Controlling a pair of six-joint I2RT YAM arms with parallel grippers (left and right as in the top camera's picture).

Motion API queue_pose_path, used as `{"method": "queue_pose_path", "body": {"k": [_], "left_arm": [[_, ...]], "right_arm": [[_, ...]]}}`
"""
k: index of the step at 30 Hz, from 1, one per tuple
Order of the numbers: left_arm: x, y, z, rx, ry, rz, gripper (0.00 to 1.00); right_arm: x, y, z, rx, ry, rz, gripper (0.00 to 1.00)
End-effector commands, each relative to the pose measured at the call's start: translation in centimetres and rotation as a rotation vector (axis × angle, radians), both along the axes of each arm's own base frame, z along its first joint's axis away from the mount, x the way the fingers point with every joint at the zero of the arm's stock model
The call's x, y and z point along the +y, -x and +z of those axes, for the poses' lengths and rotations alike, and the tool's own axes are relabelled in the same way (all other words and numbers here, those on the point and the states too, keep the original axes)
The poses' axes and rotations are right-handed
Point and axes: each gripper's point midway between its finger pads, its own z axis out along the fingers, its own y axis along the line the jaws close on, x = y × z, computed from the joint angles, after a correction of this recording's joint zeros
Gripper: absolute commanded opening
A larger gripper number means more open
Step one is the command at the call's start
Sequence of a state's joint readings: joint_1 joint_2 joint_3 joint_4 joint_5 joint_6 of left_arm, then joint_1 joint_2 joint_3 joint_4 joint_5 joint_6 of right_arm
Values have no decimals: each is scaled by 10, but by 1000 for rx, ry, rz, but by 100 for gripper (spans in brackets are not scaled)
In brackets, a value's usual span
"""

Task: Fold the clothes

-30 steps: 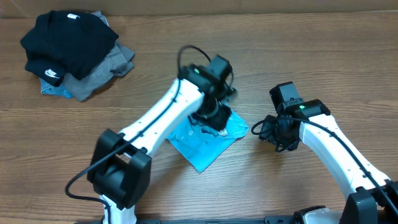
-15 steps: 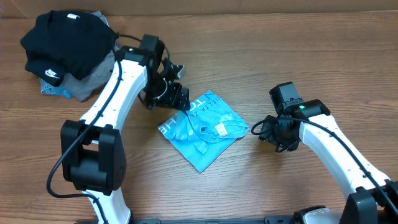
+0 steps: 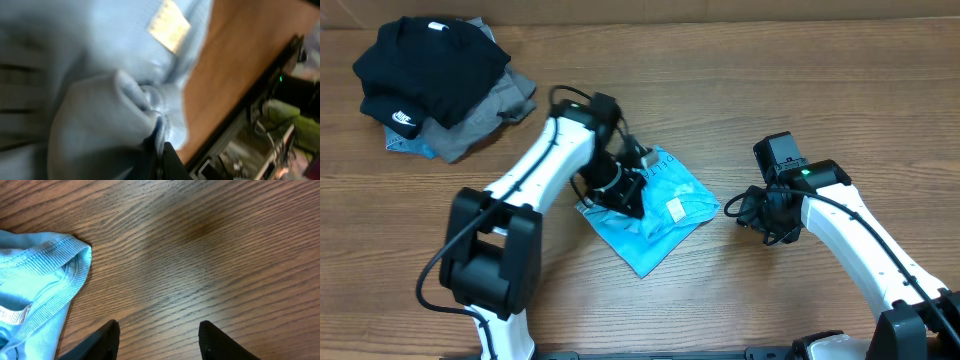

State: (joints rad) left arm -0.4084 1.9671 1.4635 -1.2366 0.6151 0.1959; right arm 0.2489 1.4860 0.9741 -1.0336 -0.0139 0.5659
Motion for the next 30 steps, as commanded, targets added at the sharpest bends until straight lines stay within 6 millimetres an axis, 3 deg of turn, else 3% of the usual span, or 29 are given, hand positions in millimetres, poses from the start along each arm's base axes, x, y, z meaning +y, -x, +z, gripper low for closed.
{"method": "queue_pose_path", "body": {"k": [1,7,12,13,16,21,26,30], "left_arm": [[-10,23,-6,8,-39,-109,4],[-3,65,-18,84,-185,-205,11],[7,86,-23,130,-291,-228,28],[11,85,-24,124,-326,-219,36],[21,80,-23,104,-370,-211,41],[20,64,-2,68,-307,-143,41],[18,23,31,-107,-214,-42,30],[10,-1,32,-208,-162,-6,9]], "right_arm": [[-3,0,-2,2,13,-11,54],[-3,-1,-2,1,13,-7,55],[-3,-1,-2,1,13,-7,55],[-3,-1,-2,1,13,-7,55],[-3,-1,-2,0,14,-7,55],[-3,-1,-2,0,13,-7,56],[-2,-2,-1,-7,11,-7,56],[-2,-4,-1,-14,9,-8,56]]}}
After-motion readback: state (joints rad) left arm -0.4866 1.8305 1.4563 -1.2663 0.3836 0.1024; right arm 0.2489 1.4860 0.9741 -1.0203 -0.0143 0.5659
